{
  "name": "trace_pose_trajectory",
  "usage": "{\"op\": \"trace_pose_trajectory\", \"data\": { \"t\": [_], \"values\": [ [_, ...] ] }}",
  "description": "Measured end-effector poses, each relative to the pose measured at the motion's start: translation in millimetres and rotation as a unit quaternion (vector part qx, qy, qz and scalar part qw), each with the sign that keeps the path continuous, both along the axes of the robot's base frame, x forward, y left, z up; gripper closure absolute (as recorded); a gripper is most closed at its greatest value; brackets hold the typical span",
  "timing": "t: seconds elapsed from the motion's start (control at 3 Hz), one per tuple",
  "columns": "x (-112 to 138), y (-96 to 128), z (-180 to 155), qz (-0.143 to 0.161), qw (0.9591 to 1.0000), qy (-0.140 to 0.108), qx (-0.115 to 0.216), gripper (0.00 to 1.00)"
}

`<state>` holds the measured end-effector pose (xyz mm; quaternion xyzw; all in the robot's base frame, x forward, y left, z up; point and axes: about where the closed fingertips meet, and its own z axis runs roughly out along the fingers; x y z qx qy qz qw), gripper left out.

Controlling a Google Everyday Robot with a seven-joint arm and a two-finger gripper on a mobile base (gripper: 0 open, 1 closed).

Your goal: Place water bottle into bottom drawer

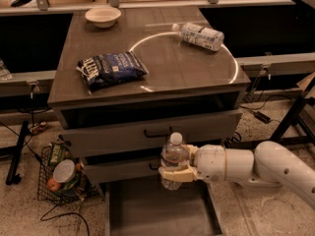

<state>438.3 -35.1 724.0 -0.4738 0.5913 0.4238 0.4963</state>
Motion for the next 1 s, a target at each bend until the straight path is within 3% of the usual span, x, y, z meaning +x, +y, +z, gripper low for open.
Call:
{"op": "trace_pose_trajectory", "data": {
  "t": [0.33, 0.67, 1.0],
  "values": [
    [11.4, 3.9, -59.1, -0.022, 0.9996, -0.007, 0.017, 1.0],
    [25.3, 5.9, -119.4, -0.039, 0.999, -0.017, 0.013, 1.0],
    [35.3, 10.3, -194.2, -0.051, 0.9987, -0.001, 0.002, 1.0]
  ]
}}
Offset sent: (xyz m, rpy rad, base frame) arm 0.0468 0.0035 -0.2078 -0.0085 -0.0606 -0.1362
